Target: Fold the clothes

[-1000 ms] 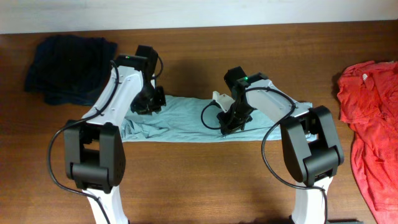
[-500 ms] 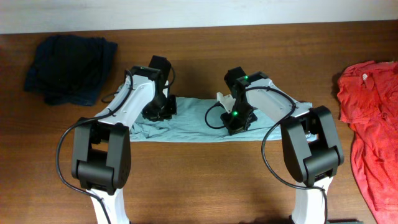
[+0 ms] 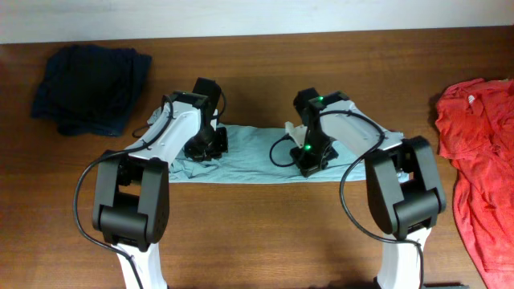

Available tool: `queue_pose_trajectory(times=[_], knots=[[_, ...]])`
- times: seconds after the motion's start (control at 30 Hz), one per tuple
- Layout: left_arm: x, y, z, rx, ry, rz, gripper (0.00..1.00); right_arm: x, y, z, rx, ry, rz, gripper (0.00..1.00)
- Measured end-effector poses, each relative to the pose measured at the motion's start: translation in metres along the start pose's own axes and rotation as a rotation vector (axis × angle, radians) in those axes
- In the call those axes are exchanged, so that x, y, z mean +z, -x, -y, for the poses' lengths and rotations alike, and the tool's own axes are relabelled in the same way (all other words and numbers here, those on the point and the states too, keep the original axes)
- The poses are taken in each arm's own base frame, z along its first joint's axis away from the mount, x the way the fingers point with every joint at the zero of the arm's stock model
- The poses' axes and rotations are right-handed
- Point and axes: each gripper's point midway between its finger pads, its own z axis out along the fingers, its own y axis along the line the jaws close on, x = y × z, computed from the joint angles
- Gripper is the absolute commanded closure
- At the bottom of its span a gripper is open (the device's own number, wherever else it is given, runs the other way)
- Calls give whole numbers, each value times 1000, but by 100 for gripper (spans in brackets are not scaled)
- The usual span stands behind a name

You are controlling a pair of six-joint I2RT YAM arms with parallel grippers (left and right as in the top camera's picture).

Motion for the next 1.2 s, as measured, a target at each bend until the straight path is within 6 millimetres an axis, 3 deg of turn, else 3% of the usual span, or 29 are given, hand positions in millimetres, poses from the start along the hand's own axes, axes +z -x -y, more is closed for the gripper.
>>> queue_pose_trajectory(times=[0.37, 0.87, 1.03, 1.2], knots=[[2, -1, 0, 0, 0, 0, 82, -12, -17, 51, 185, 11, -16, 96], [2, 1, 0, 1, -2, 6, 82, -14, -36, 62, 295, -21, -79, 96], [2, 1, 0, 1, -2, 6, 82, -17, -29, 64, 294, -25, -54, 96], [2, 1, 0, 1, -2, 6, 82, -31, -9, 68, 283, -38, 21, 96]])
